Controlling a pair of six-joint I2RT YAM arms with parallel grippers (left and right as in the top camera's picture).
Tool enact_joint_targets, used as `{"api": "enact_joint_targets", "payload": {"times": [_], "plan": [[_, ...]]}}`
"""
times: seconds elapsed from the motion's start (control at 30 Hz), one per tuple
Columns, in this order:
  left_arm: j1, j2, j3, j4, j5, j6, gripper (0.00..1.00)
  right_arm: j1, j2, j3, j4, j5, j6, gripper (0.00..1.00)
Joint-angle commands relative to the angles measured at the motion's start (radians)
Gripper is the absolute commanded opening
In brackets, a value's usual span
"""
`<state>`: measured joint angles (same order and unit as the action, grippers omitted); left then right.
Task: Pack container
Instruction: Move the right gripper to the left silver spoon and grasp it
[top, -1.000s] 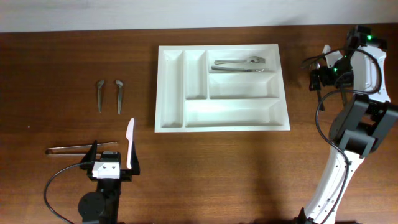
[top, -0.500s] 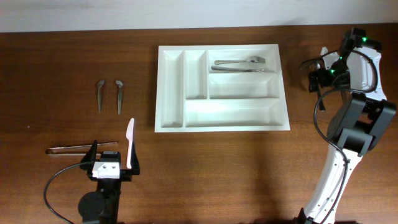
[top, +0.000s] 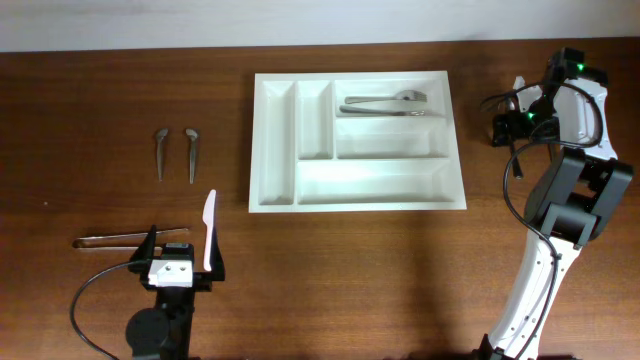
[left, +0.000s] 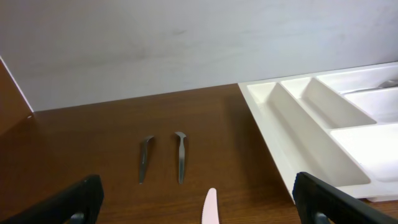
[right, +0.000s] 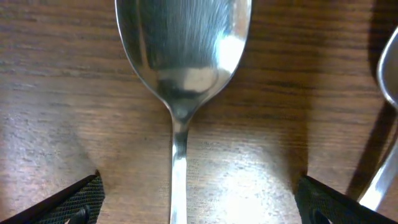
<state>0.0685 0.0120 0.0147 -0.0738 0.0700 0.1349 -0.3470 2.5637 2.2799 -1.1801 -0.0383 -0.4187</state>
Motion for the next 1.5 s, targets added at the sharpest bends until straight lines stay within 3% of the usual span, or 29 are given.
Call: {"api": "enact_joint_targets", "payload": {"times": [0.0, 0.1, 0.2, 0.33, 0.4, 0.6, 1.3, 1.4, 1.47], "plan": [[-0.002, -0.006, -0.005, -0.001, -0.007, 0.010, 0.99, 0.007, 0.030, 0.011, 0.018, -0.010, 0.008, 0.99], [-0.002, -0.006, -0.005, -0.001, -0.007, 0.010, 0.99, 0.007, 0.030, 0.011, 0.029, -0.010, 0.008, 0.99], [-0.002, -0.006, -0.005, -0.001, -0.007, 0.010, 0.99, 0.007, 0.030, 0.011, 0.031, -0.010, 0.008, 0.89], [-0.002, -0.006, -0.005, -0.001, -0.007, 0.010, 0.99, 0.007, 0.031, 0.011, 0.034, -0.010, 0.008, 0.58], [-0.002, -0.006, -0.005, -0.001, -0.007, 0.010, 0.99, 0.007, 0.031, 0.011, 0.033, -0.010, 0.008, 0.55], [-0.002, -0.006, -0.005, -0.001, -0.007, 0.010, 0.99, 0.007, 0.031, 0.011, 0.033, -0.010, 0.008, 0.22], [-0.002, -0.006, -0.005, -0.001, -0.007, 0.010, 0.99, 0.056, 0.031, 0.011, 0.055, -0.021, 0.035, 0.12], [-0.002, -0.006, -0.005, -0.001, -0.007, 0.010, 0.99, 0.066, 0.031, 0.011, 0.062, -0.021, 0.035, 0.04], [-0.002, -0.006, -0.005, -0.001, -0.007, 0.010, 0.99, 0.068, 0.031, 0.011, 0.063, -0.021, 0.048, 0.04]]}}
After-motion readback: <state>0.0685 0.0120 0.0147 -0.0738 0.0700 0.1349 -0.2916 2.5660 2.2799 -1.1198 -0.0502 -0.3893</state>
